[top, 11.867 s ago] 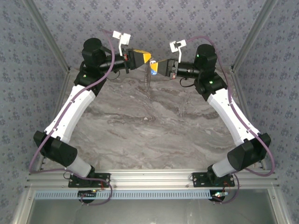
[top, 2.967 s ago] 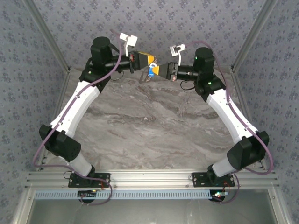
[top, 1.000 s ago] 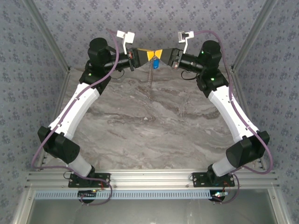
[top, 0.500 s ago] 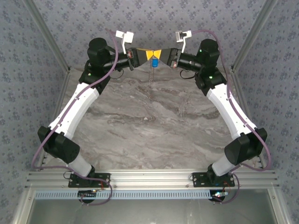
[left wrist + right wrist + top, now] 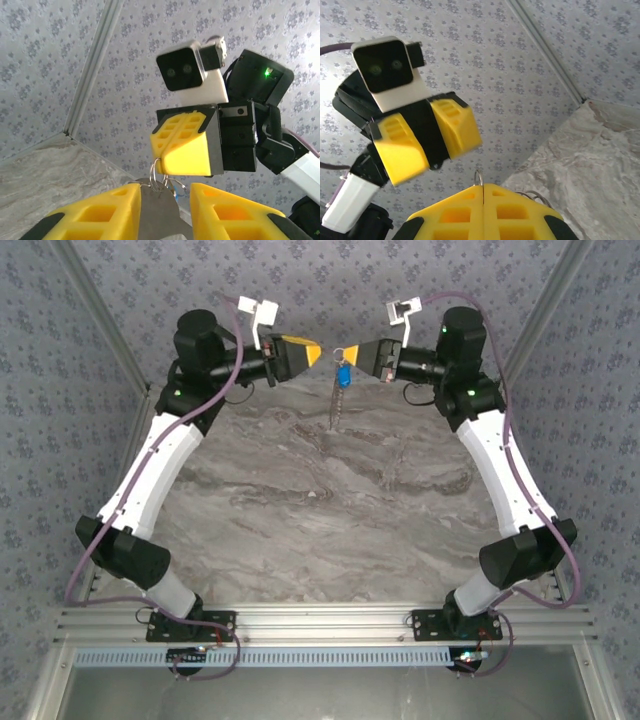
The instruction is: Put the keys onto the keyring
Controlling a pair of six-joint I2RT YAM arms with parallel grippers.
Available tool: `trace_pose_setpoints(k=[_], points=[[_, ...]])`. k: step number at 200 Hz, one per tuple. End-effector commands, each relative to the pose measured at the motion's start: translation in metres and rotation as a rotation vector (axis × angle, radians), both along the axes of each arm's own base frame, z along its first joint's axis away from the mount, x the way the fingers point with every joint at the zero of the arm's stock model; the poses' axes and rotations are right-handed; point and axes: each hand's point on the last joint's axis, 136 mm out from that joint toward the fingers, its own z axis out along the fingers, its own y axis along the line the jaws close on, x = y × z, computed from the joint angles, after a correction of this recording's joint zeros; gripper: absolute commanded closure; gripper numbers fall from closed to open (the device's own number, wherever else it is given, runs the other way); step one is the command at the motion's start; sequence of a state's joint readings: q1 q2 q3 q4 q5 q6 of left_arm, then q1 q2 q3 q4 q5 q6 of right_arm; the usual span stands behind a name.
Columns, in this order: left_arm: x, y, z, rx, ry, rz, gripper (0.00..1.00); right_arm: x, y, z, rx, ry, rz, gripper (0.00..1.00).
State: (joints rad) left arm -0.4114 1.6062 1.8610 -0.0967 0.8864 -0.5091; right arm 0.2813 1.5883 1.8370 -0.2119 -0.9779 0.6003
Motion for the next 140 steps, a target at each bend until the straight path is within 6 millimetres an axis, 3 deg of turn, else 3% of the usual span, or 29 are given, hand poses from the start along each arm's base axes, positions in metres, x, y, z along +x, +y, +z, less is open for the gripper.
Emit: trace_pose_setpoints(k=[1, 24, 85, 140], points=[[-0.012, 0.005, 0.007, 0.048, -0.050, -0.035, 0.65, -0.011, -0.003, -0.008, -0.078, -0.028, 0.041, 1.00], [-0.015, 0.004, 0.007, 0.100, -0.058, -0.062, 0.63, -0.015, -0.005, -0.015, -0.135, -0.031, 0.051, 1.00], [-0.018, -0.006, -0.020, 0.221, -0.019, -0.143, 0.62, -0.030, -0.006, -0.037, -0.344, -0.037, 0.071, 1.00], [-0.024, -0.014, -0.036, 0.263, -0.014, -0.177, 0.62, -0.039, 0.002, -0.046, -0.415, -0.047, 0.084, 1.00]])
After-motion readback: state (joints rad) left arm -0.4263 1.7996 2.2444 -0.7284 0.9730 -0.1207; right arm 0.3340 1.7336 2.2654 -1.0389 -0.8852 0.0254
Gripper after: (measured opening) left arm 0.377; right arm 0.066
